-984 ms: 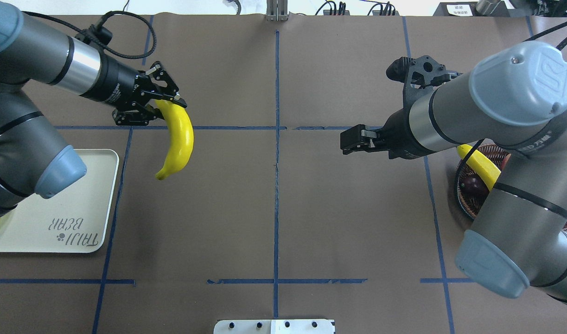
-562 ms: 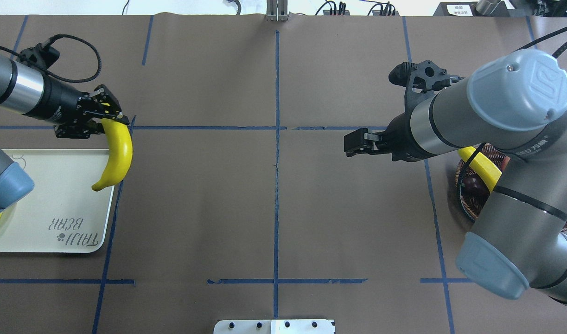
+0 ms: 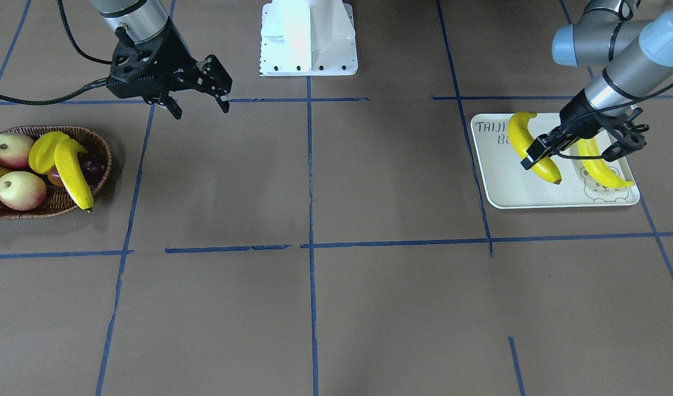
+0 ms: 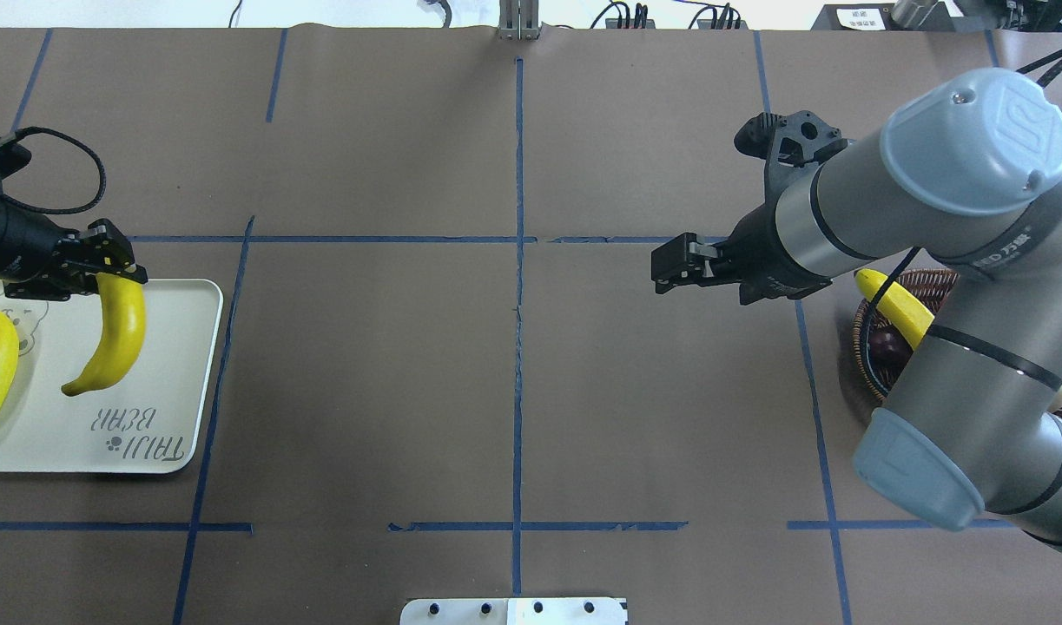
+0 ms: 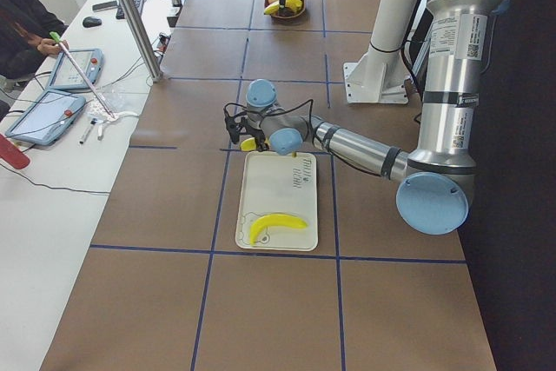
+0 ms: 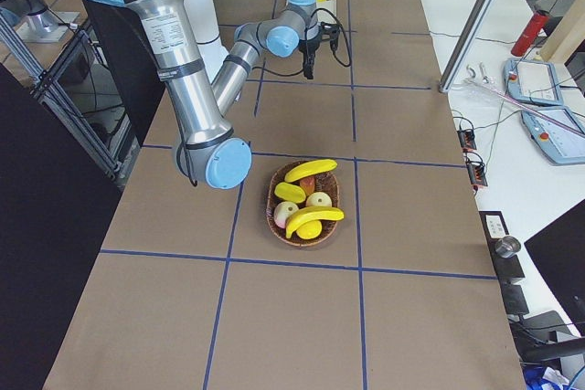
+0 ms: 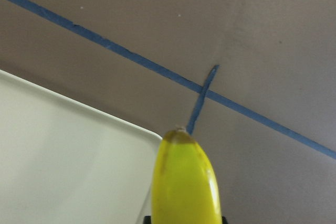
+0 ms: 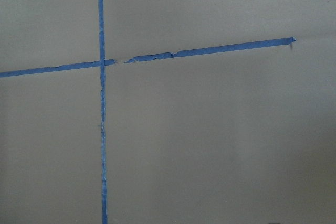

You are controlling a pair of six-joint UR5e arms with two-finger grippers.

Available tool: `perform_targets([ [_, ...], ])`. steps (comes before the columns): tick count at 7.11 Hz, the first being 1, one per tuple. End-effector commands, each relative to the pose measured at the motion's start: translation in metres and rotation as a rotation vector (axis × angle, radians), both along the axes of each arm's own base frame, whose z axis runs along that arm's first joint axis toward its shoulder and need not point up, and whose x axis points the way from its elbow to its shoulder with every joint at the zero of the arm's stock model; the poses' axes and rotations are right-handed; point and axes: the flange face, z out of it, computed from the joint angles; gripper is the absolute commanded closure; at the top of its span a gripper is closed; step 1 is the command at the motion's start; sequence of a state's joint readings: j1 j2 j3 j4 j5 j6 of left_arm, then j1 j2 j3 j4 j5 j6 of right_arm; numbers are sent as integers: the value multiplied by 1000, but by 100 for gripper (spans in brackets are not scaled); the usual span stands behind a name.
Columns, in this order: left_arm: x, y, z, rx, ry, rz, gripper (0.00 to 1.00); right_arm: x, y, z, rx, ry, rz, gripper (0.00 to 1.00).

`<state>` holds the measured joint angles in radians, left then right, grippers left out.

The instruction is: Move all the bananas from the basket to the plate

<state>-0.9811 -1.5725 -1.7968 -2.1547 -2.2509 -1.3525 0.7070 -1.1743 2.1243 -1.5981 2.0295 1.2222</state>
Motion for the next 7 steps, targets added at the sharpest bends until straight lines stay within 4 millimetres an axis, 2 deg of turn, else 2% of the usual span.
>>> perform_targets([
  [1, -16, 8, 54, -17, -68, 27, 100, -3, -10, 9, -62, 18, 52, 0],
  [2, -21, 3, 76, -28, -95, 27, 100, 2, -13, 15, -55, 37, 82, 0],
  [4, -27, 0, 111, 24, -168, 62, 100, 8, -8, 30, -67, 52, 66, 0],
  [5, -28, -2, 136, 25, -203, 75, 100, 10, -7, 33, -64, 57, 61, 0],
  [7, -29, -1, 147, 39, -204, 80, 100, 14, -7, 41, -74, 68, 62, 0],
])
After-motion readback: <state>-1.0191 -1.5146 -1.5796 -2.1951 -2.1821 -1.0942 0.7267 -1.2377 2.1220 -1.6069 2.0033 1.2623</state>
